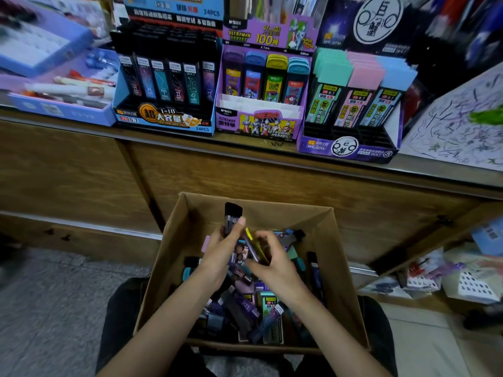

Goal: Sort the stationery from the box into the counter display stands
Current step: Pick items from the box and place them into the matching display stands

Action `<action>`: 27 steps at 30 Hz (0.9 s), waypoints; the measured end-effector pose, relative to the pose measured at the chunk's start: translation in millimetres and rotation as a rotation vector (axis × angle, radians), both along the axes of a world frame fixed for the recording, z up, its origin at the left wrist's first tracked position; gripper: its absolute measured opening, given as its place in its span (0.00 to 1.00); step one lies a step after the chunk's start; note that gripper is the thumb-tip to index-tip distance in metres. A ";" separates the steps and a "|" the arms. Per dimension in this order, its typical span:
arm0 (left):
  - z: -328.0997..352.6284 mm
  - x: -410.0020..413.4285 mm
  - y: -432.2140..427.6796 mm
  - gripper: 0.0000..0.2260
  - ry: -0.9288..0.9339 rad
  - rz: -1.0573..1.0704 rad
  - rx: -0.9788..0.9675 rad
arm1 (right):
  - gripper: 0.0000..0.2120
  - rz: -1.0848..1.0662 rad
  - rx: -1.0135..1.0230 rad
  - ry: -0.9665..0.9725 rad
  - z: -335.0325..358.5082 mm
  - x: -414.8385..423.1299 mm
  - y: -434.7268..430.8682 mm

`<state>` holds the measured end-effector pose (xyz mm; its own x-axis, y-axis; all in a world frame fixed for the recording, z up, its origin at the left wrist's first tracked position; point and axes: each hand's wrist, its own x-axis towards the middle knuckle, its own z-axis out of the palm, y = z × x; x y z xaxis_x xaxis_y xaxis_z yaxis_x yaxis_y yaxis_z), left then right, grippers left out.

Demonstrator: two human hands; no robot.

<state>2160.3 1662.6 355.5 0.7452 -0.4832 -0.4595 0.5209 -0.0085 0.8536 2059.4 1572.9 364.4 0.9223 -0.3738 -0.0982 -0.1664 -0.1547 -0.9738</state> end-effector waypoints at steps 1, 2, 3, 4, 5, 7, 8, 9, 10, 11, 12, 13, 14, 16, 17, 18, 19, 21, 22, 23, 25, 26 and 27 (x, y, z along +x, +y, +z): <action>2.5 2.5 1.0 0.16 -0.005 -0.001 -0.021 | 0.20 0.011 0.009 0.006 4.0 -0.3 -1.6; 5.3 4.8 1.3 0.11 -0.032 0.003 -0.037 | 0.19 0.027 0.017 0.017 7.9 -0.7 -4.1; 7.9 7.3 1.6 0.07 -0.061 0.019 -0.052 | 0.19 0.044 0.038 0.027 11.9 -0.9 -6.7; 10.3 9.6 2.2 0.05 -0.084 0.043 -0.070 | 0.19 0.052 0.069 0.035 15.6 -1.0 -9.6; 13.5 12.0 2.6 0.05 -0.108 0.057 -0.089 | 0.19 0.040 0.105 0.045 18.8 -1.1 -12.6; 21.1 16.1 3.7 0.05 -0.164 0.044 -0.124 | 0.16 -0.033 0.207 0.064 23.5 -2.0 -17.5; 25.3 17.5 4.2 0.05 -0.190 0.027 -0.141 | 0.14 -0.077 0.271 0.071 24.5 -2.8 -19.8; 29.5 19.2 4.9 0.05 -0.213 0.011 -0.158 | 0.12 -0.123 0.332 0.071 25.1 -4.2 -22.5; 34.6 20.6 5.4 0.04 -0.232 -0.012 -0.171 | 0.11 -0.166 0.384 0.066 25.8 -4.9 -25.6; 40.1 22.1 6.8 0.04 -0.248 -0.039 -0.174 | 0.10 -0.211 0.432 0.052 27.8 -5.6 -29.0; 45.4 23.7 7.6 0.03 -0.257 -0.068 -0.171 | 0.08 -0.261 0.476 0.029 31.1 -5.8 -32.8; 50.6 25.5 8.8 0.02 -0.263 -0.100 -0.164 | 0.06 -0.315 0.519 0.002 35.2 -5.2 -36.9; 55.6 27.1 10.0 0.03 -0.275 -0.138 -0.149 | 0.04 -0.371 0.556 -0.027 39.7 -3.4 -41.7; 64.3 29.7 12.4 0.06 -0.316 -0.230 -0.095 | 0.02 -0.471 0.561 -0.076 49.0 2.5 -51.3; 68.5 30.4 14.3 0.08 -0.345 -0.284 -0.058 | 0.02 -0.499 0.523 -0.092 53.9 5.9 -55.8; 73.0 30.7 16.1 0.09 -0.381 -0.340 -0.024 | 0.02 -0.504 0.479 -0.107 59.2 9.7 -59.7; 77.5 30.9 17.6 0.10 -0.415 -0.390 0.004 | 0.02 -0.491 0.438 -0.124 65.8 13.1 -62.9; 88.7 31.2 19.6 0.13 -0.451 -0.455 0.029 | 0.02 -0.432 0.360 -0.157 80.1 19.9 -67.0; 95.1 31.5 19.6 0.15 -0.459 -0.478 0.031 | 0.02 -0.398 0.319 -0.159 87.5 23.2 -67.6; 101.7 31.8 19.0 0.16 -0.471 -0.491 0.036 | 0.03 -0.364 0.276 -0.153 94.7 26.5 -67.1; 113.7 32.6 15.8 0.17 -0.509 -0.494 0.041 | 0.04 -0.305 0.205 -0.138 108.3 34.6 -63.4; 118.7 33.3 13.5 0.17 -0.529 -0.489 0.029 | 0.04 -0.282 0.183 -0.136 114.7 39.0 -60.6; 122.6 34.0 11.3 0.17 -0.549 -0.481 0.012 | 0.04 -0.268 0.170 -0.142 120.9 42.9 -57.6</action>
